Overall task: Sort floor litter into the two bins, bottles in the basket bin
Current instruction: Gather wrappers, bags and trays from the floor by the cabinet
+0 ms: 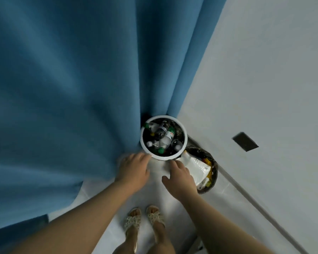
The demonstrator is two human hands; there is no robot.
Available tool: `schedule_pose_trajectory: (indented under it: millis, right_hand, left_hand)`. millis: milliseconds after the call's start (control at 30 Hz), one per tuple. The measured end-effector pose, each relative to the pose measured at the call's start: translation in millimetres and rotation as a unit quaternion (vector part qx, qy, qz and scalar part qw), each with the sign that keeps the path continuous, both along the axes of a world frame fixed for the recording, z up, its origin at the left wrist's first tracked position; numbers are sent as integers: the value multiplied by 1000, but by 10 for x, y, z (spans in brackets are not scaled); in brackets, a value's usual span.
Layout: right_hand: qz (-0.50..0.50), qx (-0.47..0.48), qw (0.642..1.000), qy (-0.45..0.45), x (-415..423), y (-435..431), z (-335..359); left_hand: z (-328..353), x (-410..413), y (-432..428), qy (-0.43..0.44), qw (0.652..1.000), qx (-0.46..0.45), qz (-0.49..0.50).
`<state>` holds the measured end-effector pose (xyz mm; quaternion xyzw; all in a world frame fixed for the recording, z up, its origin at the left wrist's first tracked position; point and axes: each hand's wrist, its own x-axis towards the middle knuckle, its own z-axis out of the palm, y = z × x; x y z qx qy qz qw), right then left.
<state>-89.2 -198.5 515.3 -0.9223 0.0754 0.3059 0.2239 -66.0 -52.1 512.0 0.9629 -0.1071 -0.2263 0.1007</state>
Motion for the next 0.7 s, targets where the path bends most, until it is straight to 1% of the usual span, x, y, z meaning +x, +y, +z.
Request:
schedule_pose_trajectory:
  millis: [167, 367, 533, 700]
  right_hand:
    - [101, 5, 995, -9, -113, 410, 344]
    - [253, 24, 967, -18, -323, 765, 590]
    - [375, 17, 926, -26, -603, 1116, 721]
    - [500, -2, 864, -57, -1044, 1733, 792]
  left_hand:
    - [342, -481, 411, 8, 993, 21, 118]
    - [534, -1146, 639, 3, 961, 16, 276]
    - [659, -1748, 842, -11, 913, 4, 409]
    - [738, -2422, 1182, -4, 847, -11, 532]
